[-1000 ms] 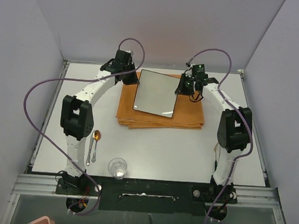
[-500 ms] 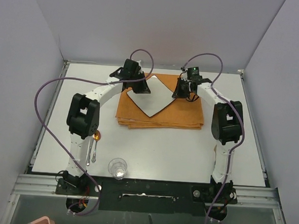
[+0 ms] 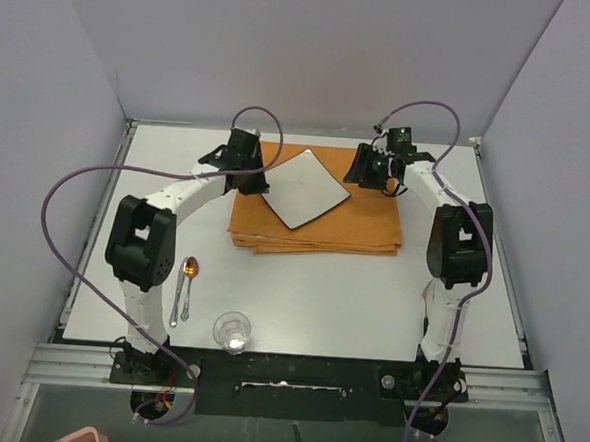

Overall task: Set the dinner table for one person
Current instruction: Place the plate on the napkin.

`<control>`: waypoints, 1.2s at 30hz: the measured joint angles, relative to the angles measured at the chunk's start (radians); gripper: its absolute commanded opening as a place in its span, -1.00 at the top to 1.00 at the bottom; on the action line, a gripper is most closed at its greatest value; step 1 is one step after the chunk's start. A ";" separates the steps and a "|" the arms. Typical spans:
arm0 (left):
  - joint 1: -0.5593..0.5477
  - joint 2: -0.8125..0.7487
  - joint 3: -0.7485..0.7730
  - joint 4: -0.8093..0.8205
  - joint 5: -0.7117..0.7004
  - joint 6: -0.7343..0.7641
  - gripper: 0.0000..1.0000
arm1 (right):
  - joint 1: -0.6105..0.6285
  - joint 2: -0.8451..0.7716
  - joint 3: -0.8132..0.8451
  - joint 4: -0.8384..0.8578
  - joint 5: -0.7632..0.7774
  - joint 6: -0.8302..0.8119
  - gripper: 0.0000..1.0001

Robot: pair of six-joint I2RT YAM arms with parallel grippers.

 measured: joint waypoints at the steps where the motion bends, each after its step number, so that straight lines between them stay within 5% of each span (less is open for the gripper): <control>1: 0.002 -0.041 -0.032 0.003 -0.044 -0.004 0.89 | -0.005 -0.008 -0.003 0.003 -0.010 0.003 -0.14; 6: 0.025 -0.195 -0.165 0.024 -0.164 -0.059 0.31 | -0.026 -0.028 -0.027 0.016 -0.041 0.021 -0.16; 13: 0.085 -0.196 -0.269 0.073 -0.127 -0.123 0.29 | -0.031 -0.018 -0.030 0.002 -0.064 0.033 -0.01; 36: 0.098 0.003 -0.227 0.264 0.080 -0.189 0.32 | -0.016 0.065 -0.051 0.008 -0.085 0.046 0.12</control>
